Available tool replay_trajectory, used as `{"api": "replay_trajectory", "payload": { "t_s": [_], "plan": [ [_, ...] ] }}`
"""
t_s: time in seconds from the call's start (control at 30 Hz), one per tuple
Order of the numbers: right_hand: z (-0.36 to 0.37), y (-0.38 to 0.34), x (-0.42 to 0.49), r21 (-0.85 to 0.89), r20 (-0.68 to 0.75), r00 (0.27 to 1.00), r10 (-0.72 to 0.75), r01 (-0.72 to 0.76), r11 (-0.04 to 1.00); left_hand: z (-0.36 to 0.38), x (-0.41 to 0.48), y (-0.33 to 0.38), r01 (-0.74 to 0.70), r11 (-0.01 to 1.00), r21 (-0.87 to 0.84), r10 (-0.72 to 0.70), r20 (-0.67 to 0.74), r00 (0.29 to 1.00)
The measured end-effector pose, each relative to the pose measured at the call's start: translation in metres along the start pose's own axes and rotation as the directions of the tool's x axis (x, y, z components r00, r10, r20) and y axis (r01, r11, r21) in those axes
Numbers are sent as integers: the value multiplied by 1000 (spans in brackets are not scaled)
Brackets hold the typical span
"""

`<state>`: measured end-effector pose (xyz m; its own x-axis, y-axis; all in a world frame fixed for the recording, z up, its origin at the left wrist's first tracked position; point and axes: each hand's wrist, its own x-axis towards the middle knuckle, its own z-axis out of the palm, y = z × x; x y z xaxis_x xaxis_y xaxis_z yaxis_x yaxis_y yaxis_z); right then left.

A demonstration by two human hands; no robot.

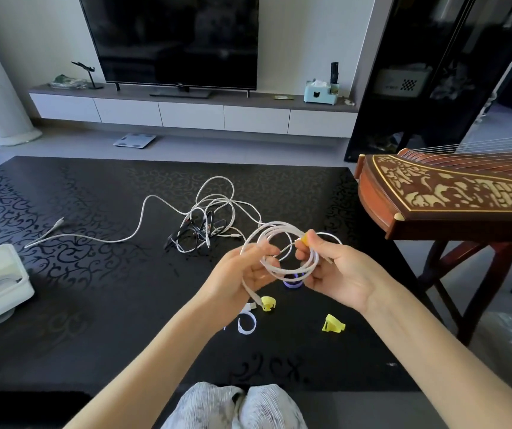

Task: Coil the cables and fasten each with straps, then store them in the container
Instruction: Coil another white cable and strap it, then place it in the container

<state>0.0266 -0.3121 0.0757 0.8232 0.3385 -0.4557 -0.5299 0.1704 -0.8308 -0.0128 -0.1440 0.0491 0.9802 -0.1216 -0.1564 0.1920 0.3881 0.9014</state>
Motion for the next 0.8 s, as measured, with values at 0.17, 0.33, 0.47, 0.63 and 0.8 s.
{"api": "replay_trajectory", "payload": {
  "t_s": [0.17, 0.33, 0.47, 0.63, 0.8],
  "plan": [
    [-5, 36, -4, -134, 44, 999, -24, 29, 991, 2, -2, -13, 6, 990, -144, -20, -94, 995],
    [-11, 28, -10, -501, 139, 969, -204, 247, 830, -2, 0, -5, 83, 966, 244, -64, -82, 995],
    [0, 20, -8, -442, 237, 945, -225, 311, 841, 1, 1, 1, 46, 945, 323, -53, 14, 998],
    [10, 25, 0, -290, 74, 936, -344, 350, 891, 4, 2, 4, 46, 998, 49, -50, 89, 995],
    [16, 35, 0, -244, -30, 918, -395, 377, 894, 3, -1, -4, 186, 982, 4, -186, 18, 982]
  ]
}}
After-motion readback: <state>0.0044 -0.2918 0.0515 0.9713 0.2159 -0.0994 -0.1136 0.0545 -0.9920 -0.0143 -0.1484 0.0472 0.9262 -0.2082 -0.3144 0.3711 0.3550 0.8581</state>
